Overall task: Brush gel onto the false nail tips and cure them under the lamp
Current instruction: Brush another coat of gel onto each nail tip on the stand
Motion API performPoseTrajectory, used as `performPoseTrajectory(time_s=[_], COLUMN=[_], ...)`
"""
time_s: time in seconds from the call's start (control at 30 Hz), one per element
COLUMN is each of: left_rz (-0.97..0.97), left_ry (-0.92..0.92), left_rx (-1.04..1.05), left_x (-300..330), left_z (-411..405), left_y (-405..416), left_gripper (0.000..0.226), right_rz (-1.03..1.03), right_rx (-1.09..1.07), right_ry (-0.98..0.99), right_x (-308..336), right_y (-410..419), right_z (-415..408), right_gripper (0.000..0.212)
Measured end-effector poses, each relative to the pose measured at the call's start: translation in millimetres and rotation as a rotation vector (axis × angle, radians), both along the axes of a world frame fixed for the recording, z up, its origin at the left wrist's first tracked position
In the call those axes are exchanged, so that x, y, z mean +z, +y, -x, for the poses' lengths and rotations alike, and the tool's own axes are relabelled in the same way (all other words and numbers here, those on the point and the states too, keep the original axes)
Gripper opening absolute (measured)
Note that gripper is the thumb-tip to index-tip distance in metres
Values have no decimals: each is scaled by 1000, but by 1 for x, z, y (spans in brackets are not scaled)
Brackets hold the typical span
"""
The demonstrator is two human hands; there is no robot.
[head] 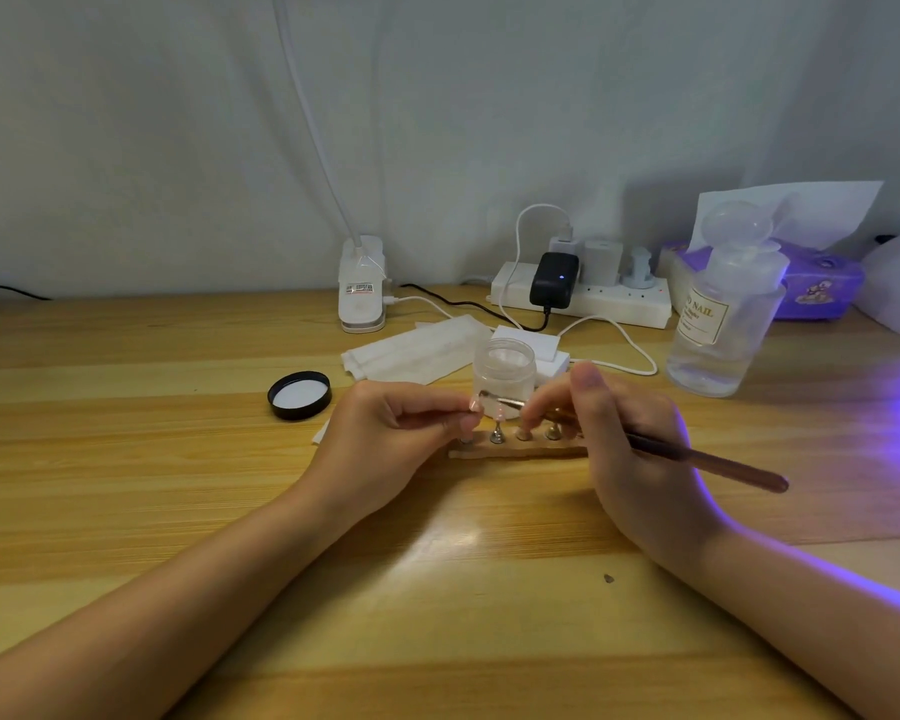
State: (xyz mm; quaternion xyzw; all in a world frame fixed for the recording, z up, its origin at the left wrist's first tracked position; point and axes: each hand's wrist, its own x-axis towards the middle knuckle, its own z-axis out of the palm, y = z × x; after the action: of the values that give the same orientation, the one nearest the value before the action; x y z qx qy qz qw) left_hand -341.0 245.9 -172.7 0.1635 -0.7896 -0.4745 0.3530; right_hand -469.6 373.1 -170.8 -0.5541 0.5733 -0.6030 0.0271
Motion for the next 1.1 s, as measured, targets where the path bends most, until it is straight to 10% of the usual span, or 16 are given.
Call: performPoseTrajectory(time_s=[1.1], left_rz=[0], left_ry=[15], left_rx=[-23], left_x=[2], left_z=[0], left_y=[2], left_gripper=[20], right_rz=[25], right_rx=[38], right_ry=[74], right_x=[1], right_y=[1], right_z=[-1], right_gripper=[40])
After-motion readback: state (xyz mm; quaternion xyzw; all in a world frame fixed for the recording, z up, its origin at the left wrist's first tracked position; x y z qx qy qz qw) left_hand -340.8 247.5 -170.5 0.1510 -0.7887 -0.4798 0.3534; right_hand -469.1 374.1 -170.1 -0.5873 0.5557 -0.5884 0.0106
